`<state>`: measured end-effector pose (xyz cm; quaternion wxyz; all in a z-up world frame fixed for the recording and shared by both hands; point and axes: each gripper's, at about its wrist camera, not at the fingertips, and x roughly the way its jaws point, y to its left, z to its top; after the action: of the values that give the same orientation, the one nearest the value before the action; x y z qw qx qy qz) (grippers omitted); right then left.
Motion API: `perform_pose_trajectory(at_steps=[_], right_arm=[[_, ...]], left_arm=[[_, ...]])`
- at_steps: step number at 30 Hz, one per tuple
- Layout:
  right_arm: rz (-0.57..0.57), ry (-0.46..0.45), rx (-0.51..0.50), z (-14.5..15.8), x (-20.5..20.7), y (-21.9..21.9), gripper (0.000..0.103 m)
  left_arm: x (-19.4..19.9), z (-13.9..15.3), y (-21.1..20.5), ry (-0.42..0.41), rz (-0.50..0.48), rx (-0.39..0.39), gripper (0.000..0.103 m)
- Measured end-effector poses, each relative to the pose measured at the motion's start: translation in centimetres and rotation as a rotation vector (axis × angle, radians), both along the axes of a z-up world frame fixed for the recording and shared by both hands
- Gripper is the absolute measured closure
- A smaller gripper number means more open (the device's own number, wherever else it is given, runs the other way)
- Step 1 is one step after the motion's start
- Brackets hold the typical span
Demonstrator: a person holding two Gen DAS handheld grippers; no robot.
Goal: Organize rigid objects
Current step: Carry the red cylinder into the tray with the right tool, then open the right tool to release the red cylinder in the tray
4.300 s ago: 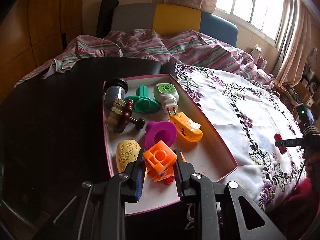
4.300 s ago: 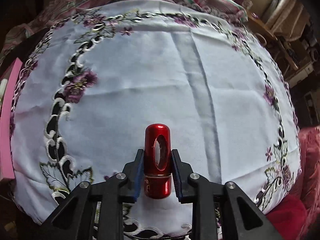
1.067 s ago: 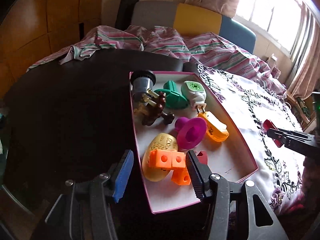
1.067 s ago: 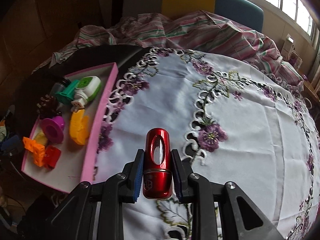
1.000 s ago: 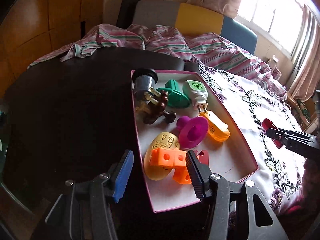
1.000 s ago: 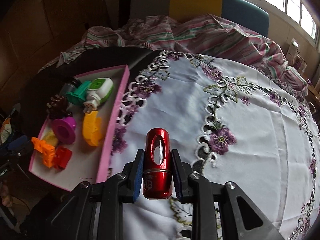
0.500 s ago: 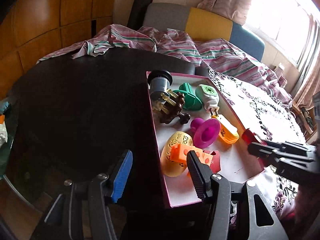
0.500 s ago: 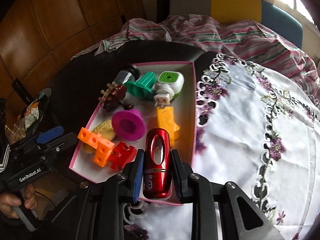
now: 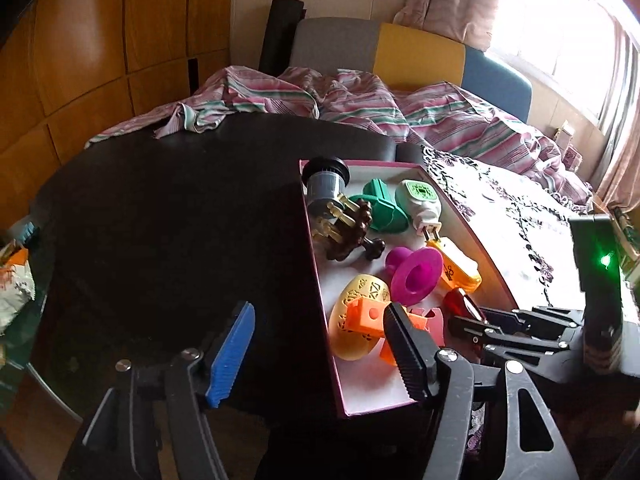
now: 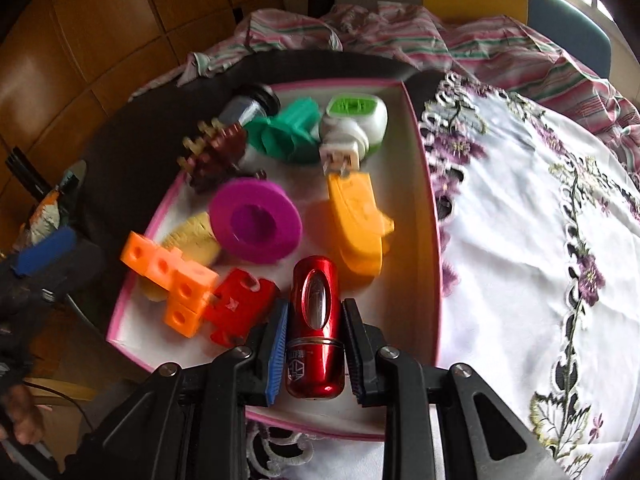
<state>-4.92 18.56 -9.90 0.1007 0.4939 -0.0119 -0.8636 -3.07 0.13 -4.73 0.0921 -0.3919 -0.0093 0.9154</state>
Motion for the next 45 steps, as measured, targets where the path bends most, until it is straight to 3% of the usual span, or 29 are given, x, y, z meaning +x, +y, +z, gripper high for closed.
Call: perform_pose_trajectory(at_steps=[6, 13, 18, 24, 32, 45], right_arm=[[0.002, 0.003, -0.006, 0.4, 0.3, 0.0, 0.077], [-0.032, 0.081, -0.011, 2.4, 1.3, 0.1, 0.069], [-0.11, 0.148, 0.029, 3.9, 2.0, -0.2, 0.064], [-0.205, 0.151, 0.054, 4.2, 2.5, 0.0, 0.064], [-0.185, 0.17, 0.06, 4.6, 3.9, -0.5, 0.064], [-0.176, 0.197, 0.066, 5.4, 4.4, -1.1, 0.064]], left_arm=[[0.2, 0.5, 0.1, 0.018, 0.011, -0.018, 0.027], [0.4, 1.0, -0.1, 0.029, 0.034, -0.026, 0.018], [0.9, 1.6, -0.1, 0.047, 0.056, -0.025, 0.0], [1.8, 2.3, -0.1, 0.056, 0.078, -0.008, 0.0], [2.9, 3.2, 0.3, 0.089, 0.125, -0.057, 0.0], [3.5, 3.7, -0.4, 0.094, 0.153, -0.031, 0.0]])
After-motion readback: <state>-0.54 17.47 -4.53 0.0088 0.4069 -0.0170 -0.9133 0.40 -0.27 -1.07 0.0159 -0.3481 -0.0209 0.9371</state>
